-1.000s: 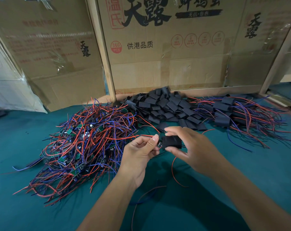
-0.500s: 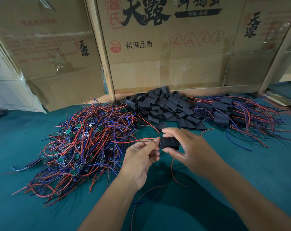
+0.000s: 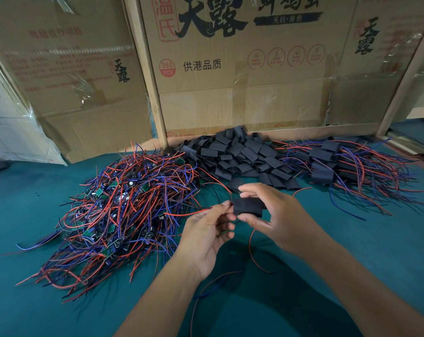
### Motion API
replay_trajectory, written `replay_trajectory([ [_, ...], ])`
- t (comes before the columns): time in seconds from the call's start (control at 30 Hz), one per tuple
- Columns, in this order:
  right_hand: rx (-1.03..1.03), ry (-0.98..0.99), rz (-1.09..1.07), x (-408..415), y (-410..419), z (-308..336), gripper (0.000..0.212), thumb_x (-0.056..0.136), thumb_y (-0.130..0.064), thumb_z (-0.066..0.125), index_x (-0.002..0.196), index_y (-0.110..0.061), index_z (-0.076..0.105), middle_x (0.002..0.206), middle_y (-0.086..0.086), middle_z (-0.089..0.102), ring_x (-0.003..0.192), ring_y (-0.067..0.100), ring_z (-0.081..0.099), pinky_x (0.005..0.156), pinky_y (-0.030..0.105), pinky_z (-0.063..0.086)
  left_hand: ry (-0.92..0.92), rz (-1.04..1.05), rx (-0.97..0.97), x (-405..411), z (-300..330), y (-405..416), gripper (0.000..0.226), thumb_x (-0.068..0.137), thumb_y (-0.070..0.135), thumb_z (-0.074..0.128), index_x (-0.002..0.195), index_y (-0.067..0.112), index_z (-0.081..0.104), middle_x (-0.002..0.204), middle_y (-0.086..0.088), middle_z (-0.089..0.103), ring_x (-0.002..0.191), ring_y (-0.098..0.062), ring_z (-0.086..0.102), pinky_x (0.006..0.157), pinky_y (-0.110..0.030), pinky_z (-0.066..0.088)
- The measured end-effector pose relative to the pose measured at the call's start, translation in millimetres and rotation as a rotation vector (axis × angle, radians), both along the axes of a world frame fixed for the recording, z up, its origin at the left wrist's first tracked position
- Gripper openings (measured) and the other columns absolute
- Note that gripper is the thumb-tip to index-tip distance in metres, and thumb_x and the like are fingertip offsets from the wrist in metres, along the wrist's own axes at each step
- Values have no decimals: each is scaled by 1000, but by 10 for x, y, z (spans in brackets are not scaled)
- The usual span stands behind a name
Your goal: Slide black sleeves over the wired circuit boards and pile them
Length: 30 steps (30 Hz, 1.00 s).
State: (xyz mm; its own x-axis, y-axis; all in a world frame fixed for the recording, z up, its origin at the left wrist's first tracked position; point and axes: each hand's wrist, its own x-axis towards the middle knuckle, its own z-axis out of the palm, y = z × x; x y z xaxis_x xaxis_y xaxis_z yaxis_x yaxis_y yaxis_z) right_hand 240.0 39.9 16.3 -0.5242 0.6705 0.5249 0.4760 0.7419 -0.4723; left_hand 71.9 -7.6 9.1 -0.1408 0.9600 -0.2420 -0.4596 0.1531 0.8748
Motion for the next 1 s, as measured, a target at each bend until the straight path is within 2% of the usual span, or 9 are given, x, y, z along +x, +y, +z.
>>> replay_trajectory([
  [0.13,-11,-10,2,3,20,-15,44,89,-29,72,128,-21,54,120,-9,65,112,2,57,91,18,42,1,4,8,-7,-17,4,14,91,19,68,85,7,72,75,-6,63,59,-14,55,55,-23,47],
  [0.27,-20,-5,9,3,17,-12,44,87,-29,74,126,-21,55,117,-10,66,112,0,58,90,18,43,-45,-14,8,15,-39,10,22,88,21,71,102,5,70,93,-11,68,70,-16,68,63,-24,55],
  [0.43,-30,-25,17,5,15,-7,45,87,-32,74,126,-20,55,118,-10,67,113,4,60,92,25,46,-48,-25,73,37,-50,8,26,68,19,80,88,3,73,85,-14,69,70,-15,68,67,-22,57],
  [0.53,-60,5,24,-6,14,-16,42,88,-32,74,124,-20,57,115,-10,67,111,-2,58,91,15,44,-58,9,85,31,-69,20,23,70,14,78,87,0,73,83,-15,69,68,-16,67,67,-22,57],
  [0.6,-134,72,-40,3,26,-9,33,88,-36,71,117,-25,61,104,-14,69,101,-4,60,84,9,42,-54,16,93,30,-70,21,23,71,13,77,89,-1,73,82,-14,70,69,-16,67,68,-22,57],
  [0.7,-336,56,-93,56,89,16,10,89,-40,67,91,-29,67,76,-8,70,69,2,62,64,20,46,-11,25,101,43,-64,16,12,77,8,76,85,0,73,82,-13,71,67,-18,66,69,-23,58],
  [0.77,-453,81,-40,74,112,20,11,91,-33,67,84,-25,68,65,-5,69,56,6,59,55,22,44,20,34,111,59,-55,7,5,79,4,75,82,2,72,79,-13,70,65,-19,65,67,-23,59],
  [0.9,-523,173,14,89,105,38,13,92,-26,69,83,-17,68,60,-8,67,49,2,56,50,11,39,1,23,123,67,-39,-5,22,76,8,79,90,5,62,80,-14,69,67,-21,67,68,-26,60],
  [1.0,-534,185,24,89,96,56,11,91,-25,70,84,-17,69,61,-6,67,51,3,56,51,11,38,-48,3,85,66,-35,-10,32,71,17,80,95,6,63,79,-11,69,68,-19,68,67,-25,59],
])
